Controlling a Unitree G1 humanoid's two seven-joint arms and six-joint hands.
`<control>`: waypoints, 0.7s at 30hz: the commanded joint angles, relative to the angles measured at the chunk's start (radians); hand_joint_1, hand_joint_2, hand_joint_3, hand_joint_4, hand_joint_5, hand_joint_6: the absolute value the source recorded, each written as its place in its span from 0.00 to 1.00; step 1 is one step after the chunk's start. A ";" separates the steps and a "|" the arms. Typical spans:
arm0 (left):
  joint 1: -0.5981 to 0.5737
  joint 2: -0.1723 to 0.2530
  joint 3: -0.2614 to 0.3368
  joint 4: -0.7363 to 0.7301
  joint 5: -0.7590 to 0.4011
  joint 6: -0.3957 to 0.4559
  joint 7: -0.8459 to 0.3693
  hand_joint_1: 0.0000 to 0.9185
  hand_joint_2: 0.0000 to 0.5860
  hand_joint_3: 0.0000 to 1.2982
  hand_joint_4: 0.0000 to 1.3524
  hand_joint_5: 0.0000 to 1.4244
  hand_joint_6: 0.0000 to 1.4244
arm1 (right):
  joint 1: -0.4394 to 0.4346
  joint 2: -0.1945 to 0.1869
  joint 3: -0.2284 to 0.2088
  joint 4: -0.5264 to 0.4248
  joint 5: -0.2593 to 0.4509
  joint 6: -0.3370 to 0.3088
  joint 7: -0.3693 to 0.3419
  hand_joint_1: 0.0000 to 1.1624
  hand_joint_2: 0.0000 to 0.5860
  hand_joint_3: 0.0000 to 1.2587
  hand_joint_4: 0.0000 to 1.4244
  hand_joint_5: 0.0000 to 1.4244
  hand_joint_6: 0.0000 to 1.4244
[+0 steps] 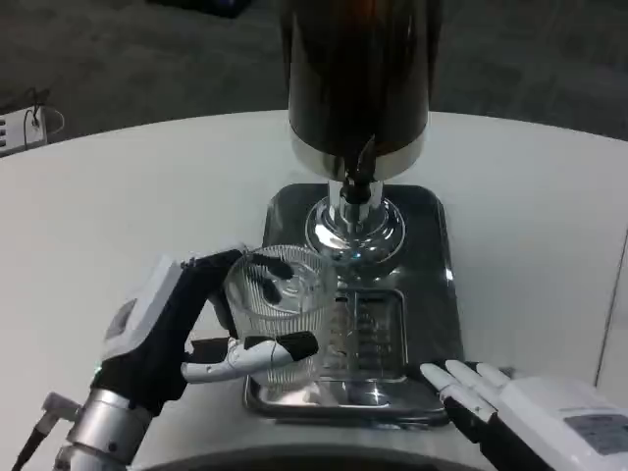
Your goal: Grasp the cup under the faucet to collect the drink, then remove the cup.
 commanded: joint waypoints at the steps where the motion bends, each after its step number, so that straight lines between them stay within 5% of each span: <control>1: -0.061 0.014 -0.036 0.064 0.038 0.004 0.062 0.53 0.00 0.66 0.68 0.73 0.67 | 0.010 0.015 0.006 -0.016 0.009 -0.020 -0.017 0.20 0.90 0.04 0.00 0.00 0.00; 21: -0.218 0.009 -0.176 0.157 0.133 0.142 0.167 0.52 0.00 0.65 0.67 0.71 0.60 | 0.041 0.071 -0.028 -0.016 0.028 -0.105 -0.015 0.20 0.90 0.04 0.00 0.00 0.00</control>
